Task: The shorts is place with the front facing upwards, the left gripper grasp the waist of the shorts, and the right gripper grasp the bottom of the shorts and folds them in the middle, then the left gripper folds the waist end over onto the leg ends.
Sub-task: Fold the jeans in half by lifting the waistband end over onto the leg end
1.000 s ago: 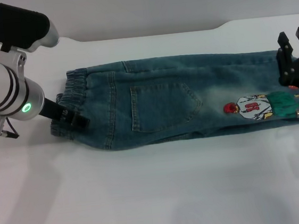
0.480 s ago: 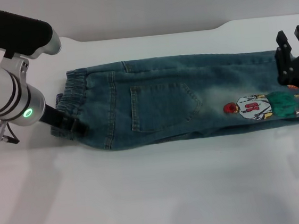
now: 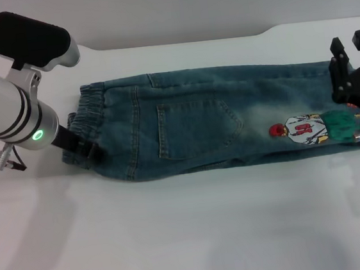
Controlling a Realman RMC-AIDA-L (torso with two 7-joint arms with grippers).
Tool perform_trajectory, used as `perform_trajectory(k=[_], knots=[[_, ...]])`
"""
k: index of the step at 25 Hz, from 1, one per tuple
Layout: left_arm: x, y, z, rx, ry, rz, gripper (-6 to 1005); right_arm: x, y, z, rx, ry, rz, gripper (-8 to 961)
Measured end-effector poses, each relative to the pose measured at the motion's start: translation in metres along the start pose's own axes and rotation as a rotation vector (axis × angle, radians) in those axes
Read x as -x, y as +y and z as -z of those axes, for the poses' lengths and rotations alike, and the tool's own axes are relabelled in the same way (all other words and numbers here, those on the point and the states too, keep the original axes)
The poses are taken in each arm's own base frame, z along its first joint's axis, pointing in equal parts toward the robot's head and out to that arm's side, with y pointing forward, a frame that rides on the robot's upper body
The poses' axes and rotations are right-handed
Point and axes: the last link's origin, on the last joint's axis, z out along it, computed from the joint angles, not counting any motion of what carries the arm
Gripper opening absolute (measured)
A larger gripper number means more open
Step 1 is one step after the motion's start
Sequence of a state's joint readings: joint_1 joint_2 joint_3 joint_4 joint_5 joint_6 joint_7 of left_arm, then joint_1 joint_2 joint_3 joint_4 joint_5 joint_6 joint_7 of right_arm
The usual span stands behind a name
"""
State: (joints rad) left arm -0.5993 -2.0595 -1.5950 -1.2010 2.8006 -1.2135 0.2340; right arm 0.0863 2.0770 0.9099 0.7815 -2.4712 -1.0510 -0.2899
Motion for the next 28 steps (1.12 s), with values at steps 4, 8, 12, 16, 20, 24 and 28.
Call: perform_trajectory(k=[4,8,12,16,20,24,28], knots=[[0.0,0.001,0.002,0.004,0.021,0.0,809,0.002,-0.001,0.003,-0.012,-0.003,-0.01,306],[0.0,0.002,0.006,0.005,0.029,-0.001,646,0.004,-0.004,0.006,-0.031,-0.006,-0.014,306],[0.001,0.0,0.015,0.002,0.056,0.005,484,0.004,-0.004,0.007,-0.035,-0.007,-0.015,306],[0.0,-0.001,0.024,-0.004,0.088,0.009,250,0.004,-0.004,0.006,-0.031,-0.004,-0.014,306],[-0.001,-0.001,0.036,-0.009,0.114,0.003,114,0.003,-0.004,0.005,-0.027,0.001,-0.013,306],[-0.002,0.001,0.048,-0.014,0.144,-0.005,82,-0.002,-0.002,0.001,-0.017,0.034,-0.02,306],[-0.004,0.004,0.067,-0.009,0.198,-0.007,51,-0.013,0.001,-0.011,-0.004,0.102,-0.035,306]])
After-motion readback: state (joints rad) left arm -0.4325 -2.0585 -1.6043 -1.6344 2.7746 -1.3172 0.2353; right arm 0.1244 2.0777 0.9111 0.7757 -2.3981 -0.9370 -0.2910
